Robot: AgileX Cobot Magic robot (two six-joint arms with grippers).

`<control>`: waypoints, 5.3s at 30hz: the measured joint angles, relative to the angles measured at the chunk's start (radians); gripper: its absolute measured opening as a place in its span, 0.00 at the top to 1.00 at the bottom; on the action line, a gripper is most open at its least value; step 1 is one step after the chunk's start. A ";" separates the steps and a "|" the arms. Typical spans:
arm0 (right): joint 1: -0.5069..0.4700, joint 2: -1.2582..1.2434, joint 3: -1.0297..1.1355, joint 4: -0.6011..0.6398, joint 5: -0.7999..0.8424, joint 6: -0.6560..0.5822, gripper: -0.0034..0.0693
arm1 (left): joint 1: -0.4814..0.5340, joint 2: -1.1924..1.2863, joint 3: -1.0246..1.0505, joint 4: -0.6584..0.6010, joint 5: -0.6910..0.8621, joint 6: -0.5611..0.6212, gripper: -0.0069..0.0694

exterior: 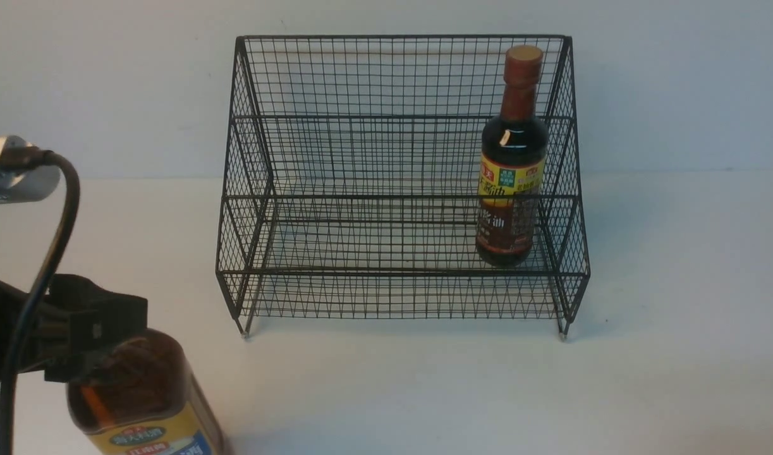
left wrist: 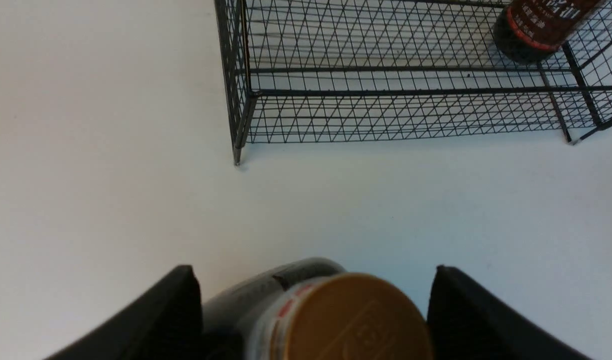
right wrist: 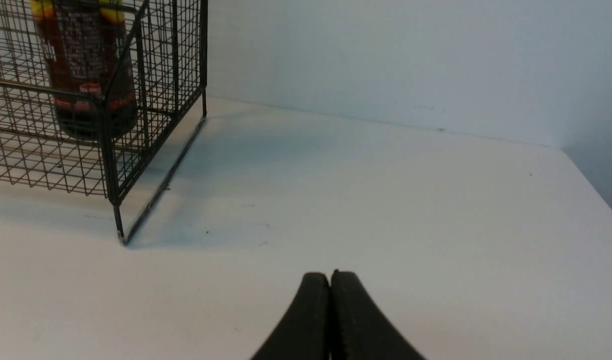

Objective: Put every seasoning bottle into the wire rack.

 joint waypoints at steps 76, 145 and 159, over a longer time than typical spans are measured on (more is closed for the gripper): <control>0.000 0.000 0.000 0.000 0.000 0.000 0.97 | -0.001 0.889 -1.128 -0.475 -0.001 0.426 0.49; 0.000 0.000 -0.001 0.000 0.007 0.000 0.97 | -0.009 1.032 -1.139 -0.268 0.175 0.239 0.37; 0.000 0.000 -0.001 0.000 0.007 0.000 0.97 | -0.007 0.864 -1.148 -0.247 0.161 0.244 0.35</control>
